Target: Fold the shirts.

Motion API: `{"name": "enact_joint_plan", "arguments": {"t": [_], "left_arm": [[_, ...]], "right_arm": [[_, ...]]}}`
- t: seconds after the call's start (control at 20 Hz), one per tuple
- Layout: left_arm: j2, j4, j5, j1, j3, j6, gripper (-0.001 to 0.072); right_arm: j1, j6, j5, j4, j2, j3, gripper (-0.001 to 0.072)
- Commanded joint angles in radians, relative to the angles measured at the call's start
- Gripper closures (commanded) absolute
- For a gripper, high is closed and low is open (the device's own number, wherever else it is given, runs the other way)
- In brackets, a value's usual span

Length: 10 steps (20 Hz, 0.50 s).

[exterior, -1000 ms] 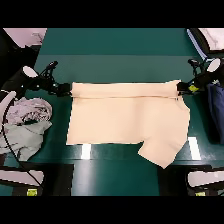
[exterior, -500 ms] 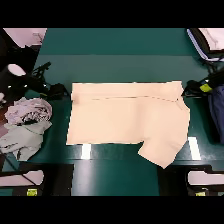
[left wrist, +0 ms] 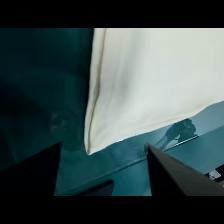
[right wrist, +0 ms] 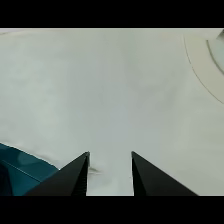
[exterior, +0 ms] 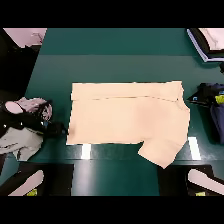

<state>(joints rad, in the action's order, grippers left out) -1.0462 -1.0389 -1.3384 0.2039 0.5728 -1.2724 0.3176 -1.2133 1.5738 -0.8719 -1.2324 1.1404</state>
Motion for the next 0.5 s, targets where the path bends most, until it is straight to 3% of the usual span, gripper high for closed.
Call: {"name": "enact_joint_plan", "arguments": {"t": [0.0,0.3,0.35,0.4,0.45], "left_arm": [[0.034,0.002,0.018,0.002,-0.126,0.0,0.0101],[0.032,0.071,0.092,-0.001,-0.129,0.009,0.0102],[0.032,0.073,0.096,-0.001,-0.129,0.008,0.0161],[0.032,0.074,0.099,-0.001,-0.129,0.011,0.0341],[0.032,0.079,0.106,-0.001,-0.129,0.024,0.0457]], "right_arm": [[0.017,0.019,-0.003,0.046,0.031,-0.033,0.0409],[0.017,0.019,-0.002,0.053,0.031,-0.033,0.041],[0.017,0.019,-0.002,0.053,0.031,-0.033,0.041],[0.017,0.019,-0.002,0.053,0.031,-0.033,0.041],[0.017,0.019,-0.002,0.053,0.031,-0.033,0.041]]}}
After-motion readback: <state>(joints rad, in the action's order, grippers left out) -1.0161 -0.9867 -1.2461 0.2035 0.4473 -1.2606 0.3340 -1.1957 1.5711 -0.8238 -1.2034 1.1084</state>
